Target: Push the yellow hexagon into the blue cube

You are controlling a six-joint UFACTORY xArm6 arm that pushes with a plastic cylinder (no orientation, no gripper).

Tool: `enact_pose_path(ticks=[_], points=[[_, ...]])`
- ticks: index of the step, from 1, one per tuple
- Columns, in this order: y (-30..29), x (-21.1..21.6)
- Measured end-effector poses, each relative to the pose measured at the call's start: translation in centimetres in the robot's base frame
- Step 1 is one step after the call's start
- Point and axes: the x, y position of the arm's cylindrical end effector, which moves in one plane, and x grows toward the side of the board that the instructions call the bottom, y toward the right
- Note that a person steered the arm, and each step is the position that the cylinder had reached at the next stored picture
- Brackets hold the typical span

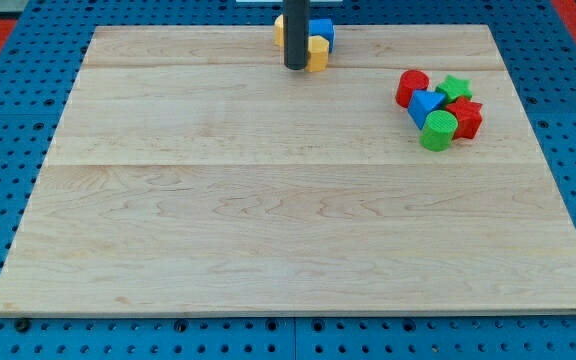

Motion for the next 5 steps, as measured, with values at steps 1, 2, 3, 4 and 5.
enact_pose_path(ticks=[1, 2, 3, 4, 5], points=[[0.0, 2.8], [2.9, 2.9], [4.0, 0.6], [2.6, 0.0], [-0.7, 0.1]])
